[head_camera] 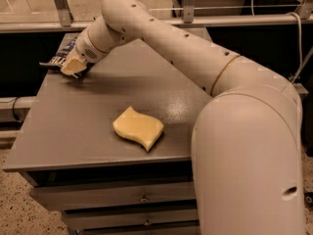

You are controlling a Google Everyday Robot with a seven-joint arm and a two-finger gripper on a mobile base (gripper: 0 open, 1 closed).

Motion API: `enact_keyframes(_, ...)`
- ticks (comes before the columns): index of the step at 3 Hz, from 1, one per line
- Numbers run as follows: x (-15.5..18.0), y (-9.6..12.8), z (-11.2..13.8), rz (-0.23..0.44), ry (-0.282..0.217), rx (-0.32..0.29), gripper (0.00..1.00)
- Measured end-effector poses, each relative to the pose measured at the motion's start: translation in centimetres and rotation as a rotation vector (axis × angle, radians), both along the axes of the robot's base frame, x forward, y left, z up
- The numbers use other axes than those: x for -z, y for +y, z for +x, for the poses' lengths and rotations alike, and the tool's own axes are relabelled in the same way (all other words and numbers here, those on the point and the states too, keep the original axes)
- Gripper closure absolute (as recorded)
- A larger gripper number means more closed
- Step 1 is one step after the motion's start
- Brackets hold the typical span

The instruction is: Pick blue chip bag

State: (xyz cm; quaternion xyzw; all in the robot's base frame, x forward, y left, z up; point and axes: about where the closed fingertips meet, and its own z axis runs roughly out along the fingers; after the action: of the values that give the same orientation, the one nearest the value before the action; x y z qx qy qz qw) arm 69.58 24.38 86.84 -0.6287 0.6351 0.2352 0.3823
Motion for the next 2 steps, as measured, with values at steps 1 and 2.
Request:
enact_keyframes(1, 0.29, 0.07, -0.21, 0.0, 0.012, 0.003, 0.81)
enact_keyframes(2, -0.58, -0.46, -0.54, 0.008, 0.006, 0.013, 1.0)
